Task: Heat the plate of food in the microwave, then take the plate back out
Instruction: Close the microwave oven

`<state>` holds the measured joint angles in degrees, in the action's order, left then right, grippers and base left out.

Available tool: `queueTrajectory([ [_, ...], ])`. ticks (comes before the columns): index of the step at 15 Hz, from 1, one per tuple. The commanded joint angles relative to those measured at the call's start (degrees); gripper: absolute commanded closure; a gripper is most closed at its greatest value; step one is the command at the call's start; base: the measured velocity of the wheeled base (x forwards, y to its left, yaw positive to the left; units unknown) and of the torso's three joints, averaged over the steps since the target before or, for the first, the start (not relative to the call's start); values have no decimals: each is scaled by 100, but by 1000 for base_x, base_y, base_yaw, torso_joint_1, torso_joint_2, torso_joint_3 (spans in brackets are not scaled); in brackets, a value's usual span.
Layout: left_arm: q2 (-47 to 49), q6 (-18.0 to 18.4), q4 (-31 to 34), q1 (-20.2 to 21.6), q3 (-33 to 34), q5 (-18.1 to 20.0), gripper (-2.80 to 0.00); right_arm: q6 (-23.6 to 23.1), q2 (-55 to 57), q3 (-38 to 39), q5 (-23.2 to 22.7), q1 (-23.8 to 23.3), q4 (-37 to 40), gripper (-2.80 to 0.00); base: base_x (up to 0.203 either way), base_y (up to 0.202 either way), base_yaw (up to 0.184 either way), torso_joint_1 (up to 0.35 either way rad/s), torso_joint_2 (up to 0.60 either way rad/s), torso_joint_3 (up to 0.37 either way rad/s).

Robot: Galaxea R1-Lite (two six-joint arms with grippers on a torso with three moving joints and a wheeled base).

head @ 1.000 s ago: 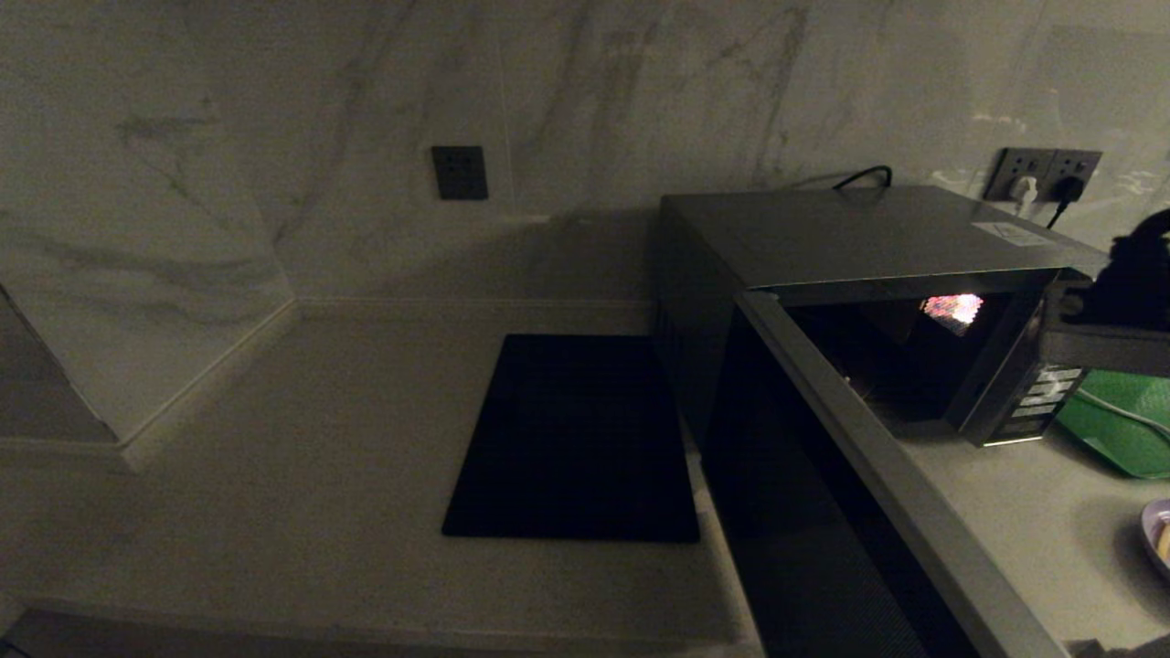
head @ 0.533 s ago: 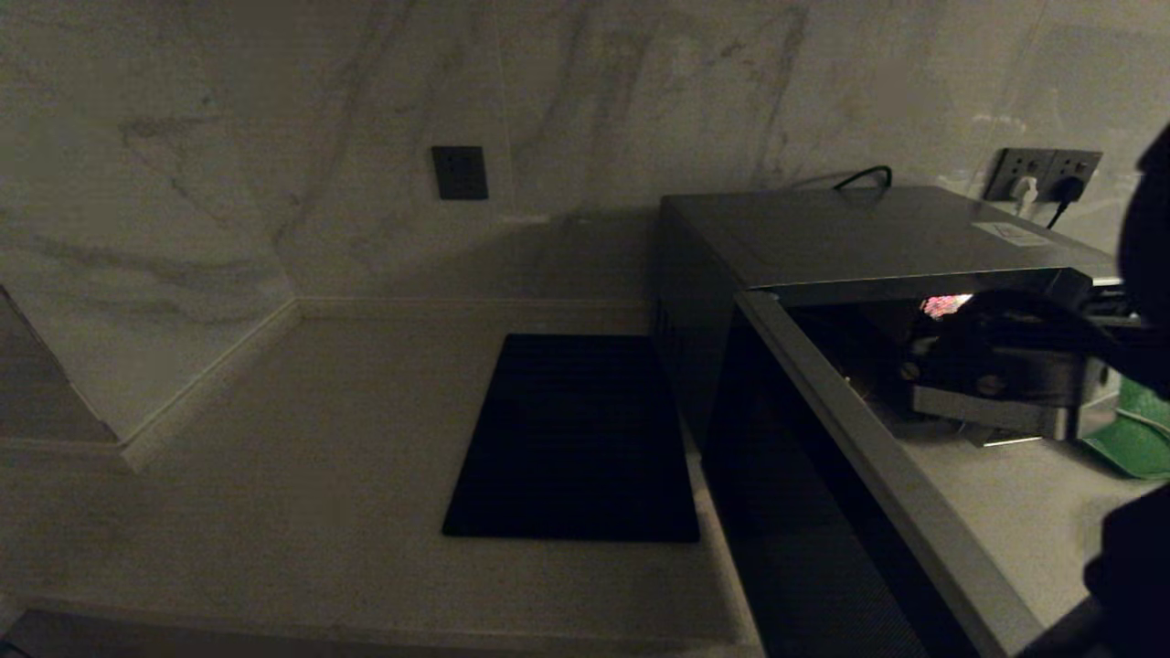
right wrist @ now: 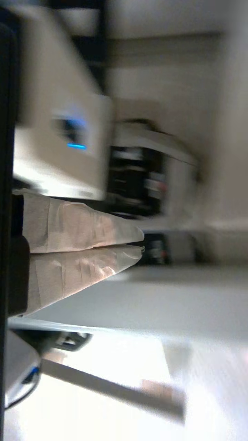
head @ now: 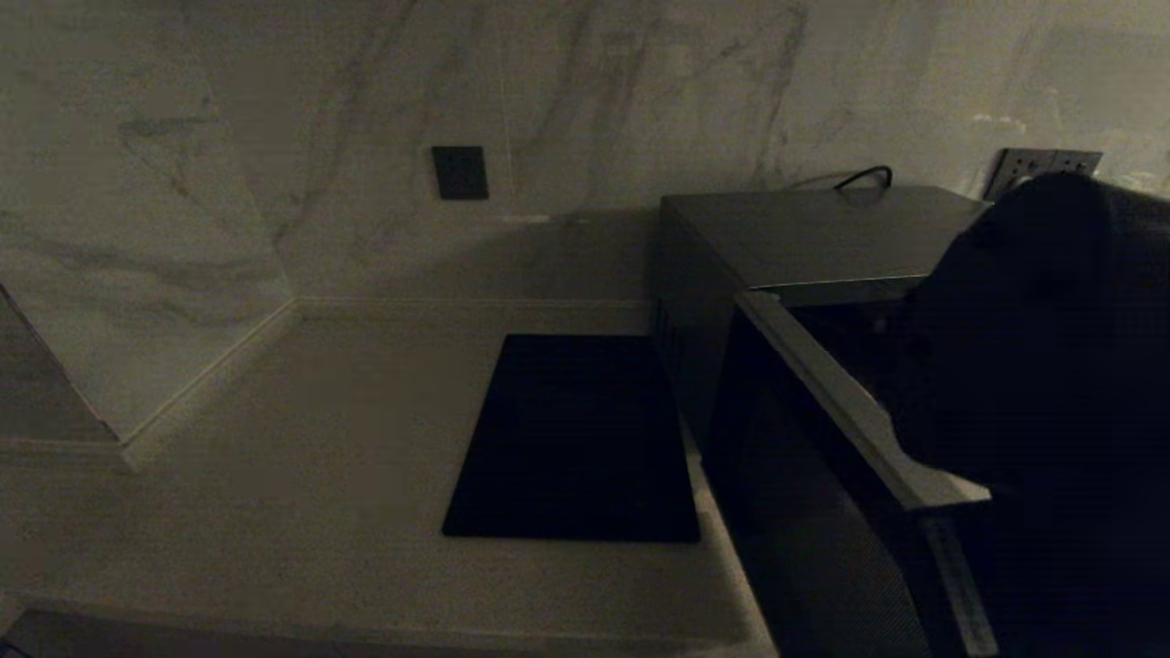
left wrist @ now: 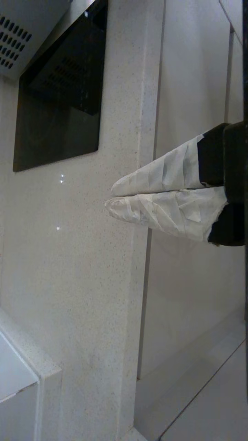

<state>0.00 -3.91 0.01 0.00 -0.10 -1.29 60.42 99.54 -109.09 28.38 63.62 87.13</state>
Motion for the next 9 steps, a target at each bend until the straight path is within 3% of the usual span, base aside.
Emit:
queueTrajectory([
  [1,3,-5,-1,0,1,-3,0,300,-34,10,914,-501,54,0,0,0,0,0,0,0],
  [2,0,-5,-1,0,1,-3,0,466,-66,25,1359,-784,54,0,0,0,0,0,0,0],
  [4,0,-5,-1,0,1,-3,0,626,-240,82,1830,-1222,54,0,0,0,0,0,0,0],
  [9,0,-5,-1,0,1,-3,0,680,-418,585,1944,-2490,53,0,0,0,0,0,0,0],
])
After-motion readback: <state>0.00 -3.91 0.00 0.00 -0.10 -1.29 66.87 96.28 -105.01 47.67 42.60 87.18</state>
